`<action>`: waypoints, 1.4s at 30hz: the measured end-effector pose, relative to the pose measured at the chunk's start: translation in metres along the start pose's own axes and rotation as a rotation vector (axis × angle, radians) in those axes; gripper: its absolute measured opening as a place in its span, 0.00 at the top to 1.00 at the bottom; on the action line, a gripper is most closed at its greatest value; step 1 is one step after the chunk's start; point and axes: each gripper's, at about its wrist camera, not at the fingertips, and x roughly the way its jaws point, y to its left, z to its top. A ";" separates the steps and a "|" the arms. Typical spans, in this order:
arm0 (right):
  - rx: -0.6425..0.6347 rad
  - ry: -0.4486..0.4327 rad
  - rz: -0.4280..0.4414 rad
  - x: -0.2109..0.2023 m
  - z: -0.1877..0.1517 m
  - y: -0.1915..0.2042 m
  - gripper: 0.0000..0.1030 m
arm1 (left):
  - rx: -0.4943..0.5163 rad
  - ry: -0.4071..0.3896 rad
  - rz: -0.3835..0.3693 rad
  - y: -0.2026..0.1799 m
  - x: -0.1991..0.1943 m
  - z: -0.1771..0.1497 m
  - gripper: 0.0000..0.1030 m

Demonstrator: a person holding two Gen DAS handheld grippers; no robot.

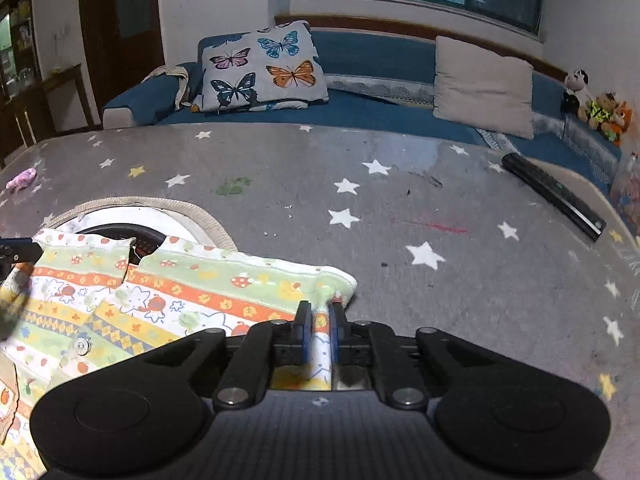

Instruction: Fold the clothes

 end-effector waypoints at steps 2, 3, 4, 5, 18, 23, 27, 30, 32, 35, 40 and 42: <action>-0.015 -0.014 0.008 -0.010 -0.001 0.003 0.88 | 0.000 -0.008 -0.017 0.000 -0.006 -0.001 0.84; -0.028 -0.019 0.022 -0.015 -0.002 0.006 0.87 | 0.008 -0.010 -0.024 -0.001 -0.010 -0.002 0.84; -0.043 -0.019 0.039 -0.020 -0.004 0.010 0.86 | 0.016 -0.012 -0.029 -0.003 -0.014 -0.004 0.84; -0.059 -0.015 0.058 -0.025 -0.006 0.016 0.83 | 0.024 -0.011 -0.039 -0.004 -0.018 -0.006 0.84; -0.268 0.058 0.309 -0.085 -0.074 0.104 0.76 | 0.164 -0.028 -0.192 -0.041 -0.102 -0.077 0.84; -0.307 0.052 0.316 -0.113 -0.096 0.114 0.75 | 0.229 -0.059 -0.229 -0.061 -0.127 -0.102 0.84; -0.335 0.048 0.315 -0.135 -0.111 0.119 0.75 | 0.251 -0.081 -0.248 -0.072 -0.140 -0.118 0.84; -0.339 0.034 0.328 -0.153 -0.118 0.121 0.75 | 0.225 -0.087 -0.280 -0.074 -0.149 -0.125 0.84; -0.334 0.025 0.361 -0.165 -0.121 0.123 0.75 | 0.202 -0.098 -0.294 -0.074 -0.154 -0.128 0.84; -0.344 0.022 0.413 -0.177 -0.128 0.131 0.75 | 0.129 -0.095 -0.304 -0.066 -0.156 -0.127 0.83; -0.343 0.045 0.454 -0.175 -0.141 0.148 0.76 | 0.030 -0.094 -0.301 -0.050 -0.157 -0.121 0.83; -0.346 0.040 0.438 -0.173 -0.145 0.150 0.78 | 0.005 -0.092 -0.306 -0.046 -0.158 -0.119 0.83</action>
